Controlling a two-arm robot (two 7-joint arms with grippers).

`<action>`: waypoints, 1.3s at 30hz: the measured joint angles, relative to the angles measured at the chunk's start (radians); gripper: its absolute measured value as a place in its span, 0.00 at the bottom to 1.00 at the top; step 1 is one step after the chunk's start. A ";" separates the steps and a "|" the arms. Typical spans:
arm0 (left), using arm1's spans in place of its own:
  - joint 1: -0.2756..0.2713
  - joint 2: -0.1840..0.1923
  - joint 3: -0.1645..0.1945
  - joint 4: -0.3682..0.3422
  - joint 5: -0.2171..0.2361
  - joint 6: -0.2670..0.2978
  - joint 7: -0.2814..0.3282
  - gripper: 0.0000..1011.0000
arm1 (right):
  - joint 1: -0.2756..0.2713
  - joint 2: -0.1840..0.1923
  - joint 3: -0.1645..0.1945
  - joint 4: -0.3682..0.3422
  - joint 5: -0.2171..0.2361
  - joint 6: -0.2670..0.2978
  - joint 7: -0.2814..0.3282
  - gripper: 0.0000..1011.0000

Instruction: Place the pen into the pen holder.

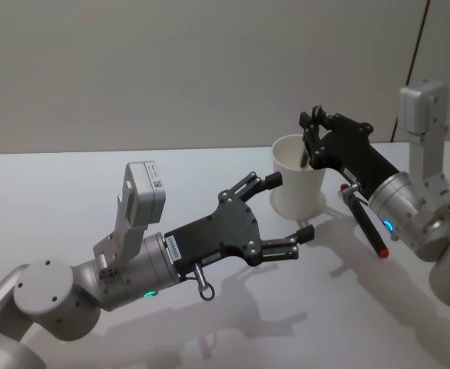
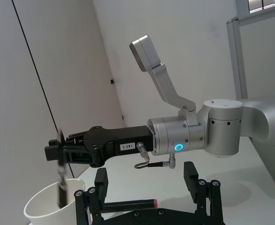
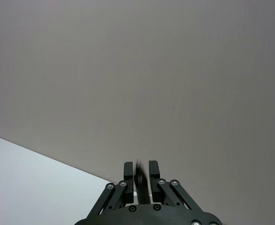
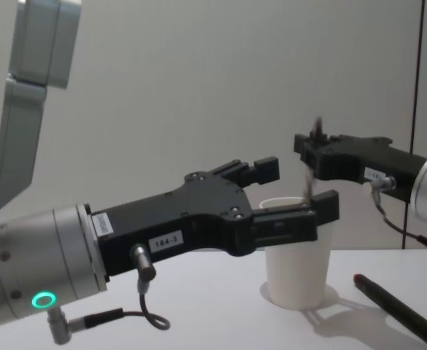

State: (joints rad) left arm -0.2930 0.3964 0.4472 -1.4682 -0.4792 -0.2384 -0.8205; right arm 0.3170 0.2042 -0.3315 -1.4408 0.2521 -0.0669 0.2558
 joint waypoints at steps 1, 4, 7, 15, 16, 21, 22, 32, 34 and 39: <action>0.000 0.000 0.000 0.000 0.000 0.000 0.000 0.99 | -0.001 0.000 0.000 -0.001 0.000 0.002 -0.001 0.18; 0.000 0.000 0.000 0.000 0.000 0.000 0.000 0.99 | -0.004 0.001 -0.001 -0.005 -0.001 0.008 -0.005 0.27; 0.000 0.000 0.000 0.000 0.000 0.000 0.000 0.99 | -0.007 0.002 -0.001 -0.007 -0.002 0.012 -0.008 0.34; 0.000 0.000 0.000 0.000 0.000 0.000 0.000 0.99 | -0.012 0.003 -0.002 -0.012 -0.004 0.021 -0.013 0.62; 0.000 0.000 0.000 0.000 0.000 0.000 0.000 0.99 | -0.012 0.003 -0.002 -0.012 -0.004 0.021 -0.013 0.64; 0.000 0.000 0.000 0.000 0.000 0.000 0.000 0.99 | -0.013 0.004 -0.002 -0.013 -0.004 0.023 -0.015 0.80; 0.000 0.000 0.000 0.000 0.000 0.000 0.000 0.99 | -0.013 0.004 -0.002 -0.014 -0.004 0.023 -0.015 0.83; 0.000 0.000 0.000 0.000 0.000 0.000 0.000 0.99 | -0.018 0.008 0.004 -0.025 0.019 0.002 -0.014 0.99; 0.000 0.000 0.000 0.000 0.000 0.000 0.000 0.99 | -0.021 0.012 0.009 -0.034 0.030 -0.005 -0.014 0.99; 0.000 0.000 0.000 0.000 0.000 0.000 0.000 0.99 | -0.030 0.022 0.019 -0.054 0.053 -0.015 -0.017 0.99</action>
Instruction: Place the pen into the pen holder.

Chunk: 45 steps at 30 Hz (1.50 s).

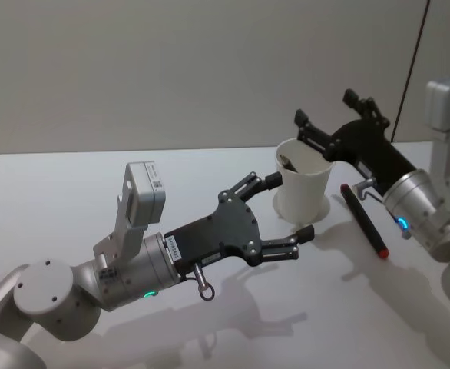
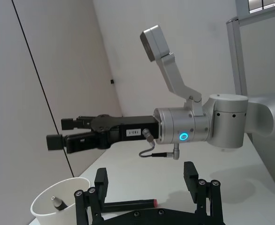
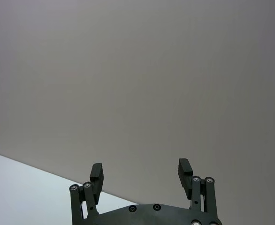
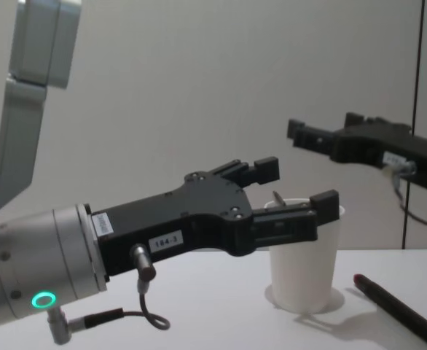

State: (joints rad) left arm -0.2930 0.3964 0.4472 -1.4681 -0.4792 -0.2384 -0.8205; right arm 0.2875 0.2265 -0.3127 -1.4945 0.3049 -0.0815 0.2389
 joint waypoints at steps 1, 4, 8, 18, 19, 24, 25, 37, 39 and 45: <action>0.000 0.000 0.000 0.000 0.000 0.000 0.000 0.99 | -0.005 0.006 0.005 -0.010 0.008 -0.002 -0.003 0.99; 0.000 0.000 0.000 0.000 0.000 0.000 0.000 0.99 | -0.014 0.015 0.012 -0.027 0.023 -0.004 -0.011 0.99; 0.000 0.000 0.000 0.000 0.000 0.000 0.000 0.99 | -0.027 0.027 0.022 -0.051 0.040 -0.005 -0.021 0.99; 0.001 0.000 0.000 -0.002 0.005 0.005 0.019 0.99 | -0.047 0.035 0.028 -0.070 0.042 0.002 -0.032 0.99; 0.001 0.000 0.000 -0.003 0.007 0.007 0.024 0.99 | -0.051 0.036 0.029 -0.073 0.041 0.004 -0.035 0.99; 0.005 -0.001 0.000 -0.014 0.026 0.023 0.077 0.99 | -0.092 0.049 0.038 -0.106 0.031 0.023 -0.057 0.99; 0.006 -0.001 0.000 -0.016 0.029 0.027 0.087 0.99 | -0.099 0.051 0.040 -0.111 0.029 0.026 -0.061 0.99; 0.017 -0.005 0.002 -0.048 0.085 0.078 0.247 0.99 | -0.209 0.083 0.066 -0.198 0.004 0.075 -0.121 0.99; 0.019 -0.005 0.003 -0.054 0.095 0.086 0.276 0.99 | -0.230 0.090 0.071 -0.216 -0.001 0.084 -0.133 0.99; 0.024 -0.007 0.003 -0.068 0.119 0.109 0.347 0.99 | -0.274 0.103 0.081 -0.250 -0.011 0.103 -0.157 0.99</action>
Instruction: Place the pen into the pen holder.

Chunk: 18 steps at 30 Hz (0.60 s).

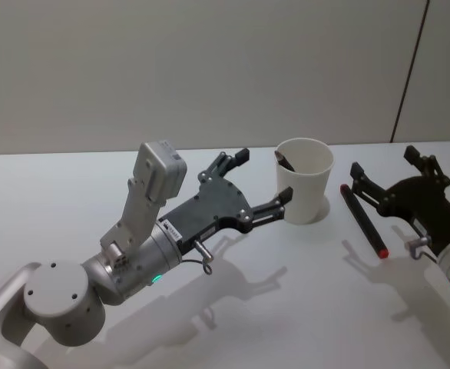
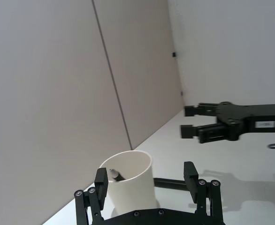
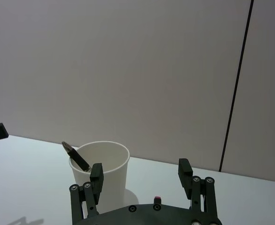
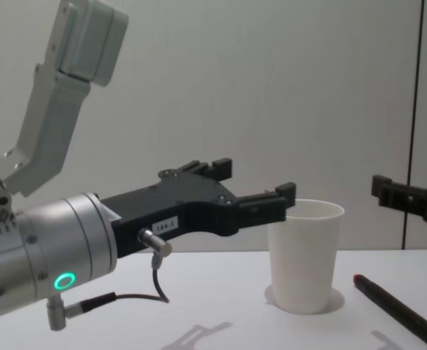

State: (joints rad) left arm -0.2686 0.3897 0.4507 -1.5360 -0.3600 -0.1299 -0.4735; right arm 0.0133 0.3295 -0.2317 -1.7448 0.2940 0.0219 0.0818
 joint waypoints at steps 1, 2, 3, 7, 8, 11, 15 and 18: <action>0.002 0.000 0.000 -0.004 0.007 0.007 0.020 0.99 | -0.013 0.004 0.003 -0.010 -0.003 0.006 -0.007 0.99; 0.002 -0.001 0.000 -0.006 0.010 0.010 0.031 0.99 | -0.013 0.004 0.003 -0.010 -0.003 0.006 -0.007 0.99; 0.004 -0.001 0.001 -0.010 0.018 0.016 0.051 0.99 | -0.019 0.006 0.005 -0.015 -0.004 0.009 -0.011 0.99; 0.006 -0.002 0.001 -0.018 0.031 0.028 0.089 0.99 | -0.027 0.008 0.006 -0.021 -0.006 0.012 -0.015 0.99; 0.008 -0.002 0.001 -0.024 0.041 0.037 0.119 0.99 | -0.027 0.008 0.006 -0.021 -0.006 0.013 -0.015 0.99; 0.010 -0.003 0.002 -0.030 0.052 0.048 0.151 0.99 | -0.028 0.008 0.007 -0.021 -0.007 0.013 -0.015 0.99; 0.014 -0.004 0.002 -0.042 0.073 0.065 0.210 0.99 | -0.028 0.008 0.007 -0.022 -0.007 0.013 -0.015 0.99; 0.016 -0.004 0.002 -0.048 0.083 0.075 0.240 0.99 | -0.028 0.008 0.007 -0.022 -0.007 0.013 -0.015 0.99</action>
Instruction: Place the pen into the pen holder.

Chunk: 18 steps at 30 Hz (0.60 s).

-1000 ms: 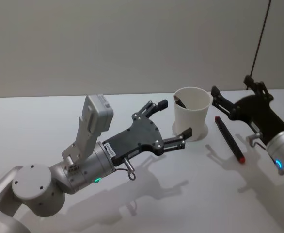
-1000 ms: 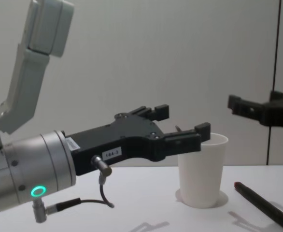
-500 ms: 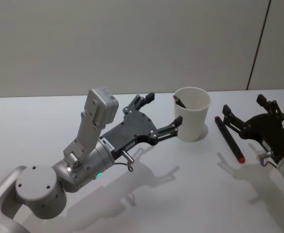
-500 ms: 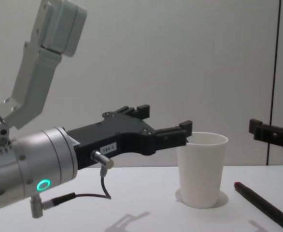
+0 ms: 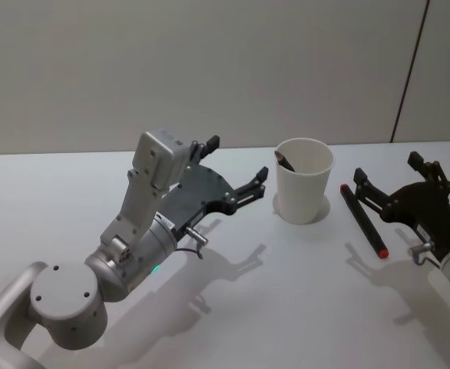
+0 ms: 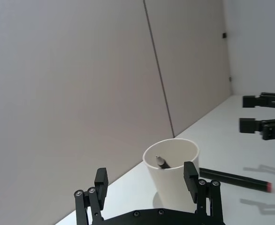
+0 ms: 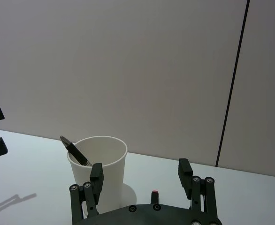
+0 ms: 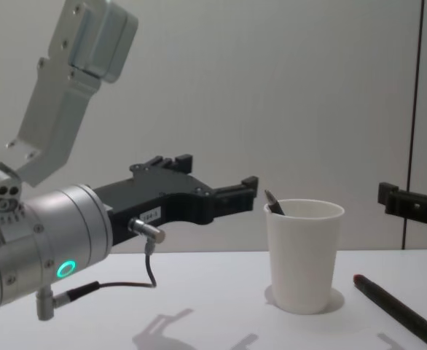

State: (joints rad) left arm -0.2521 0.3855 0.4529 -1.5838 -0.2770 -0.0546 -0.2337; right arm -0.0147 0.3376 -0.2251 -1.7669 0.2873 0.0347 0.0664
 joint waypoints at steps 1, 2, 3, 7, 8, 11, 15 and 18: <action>0.001 0.000 0.000 -0.004 0.007 0.006 0.020 0.99 | 0.000 0.000 0.000 0.000 0.000 0.000 0.000 0.99; 0.002 -0.001 0.000 -0.006 0.010 0.010 0.031 0.99 | 0.000 0.000 0.000 0.000 0.000 0.000 0.000 0.99; 0.003 -0.001 0.000 -0.008 0.014 0.013 0.041 0.99 | 0.000 0.000 0.000 0.000 0.000 0.000 0.000 0.99; 0.006 -0.002 0.001 -0.017 0.031 0.027 0.089 0.99 | 0.000 0.000 0.000 0.000 0.000 0.000 0.001 0.99; 0.008 -0.002 0.001 -0.022 0.038 0.034 0.112 0.99 | 0.001 0.000 0.000 0.000 0.001 0.001 0.001 0.99; 0.010 -0.002 0.001 -0.027 0.048 0.043 0.139 0.99 | 0.003 0.003 0.004 0.000 0.006 0.006 0.003 0.99; 0.013 -0.003 0.002 -0.036 0.063 0.057 0.183 0.99 | 0.005 0.008 0.012 -0.002 0.019 0.022 0.003 0.99; 0.015 -0.004 0.002 -0.040 0.071 0.064 0.205 0.99 | 0.005 0.013 0.020 -0.008 0.031 0.041 -0.003 0.99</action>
State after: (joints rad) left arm -0.2375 0.3819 0.4547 -1.6242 -0.2058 0.0093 -0.0283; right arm -0.0099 0.3506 -0.2054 -1.7752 0.3183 0.0760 0.0637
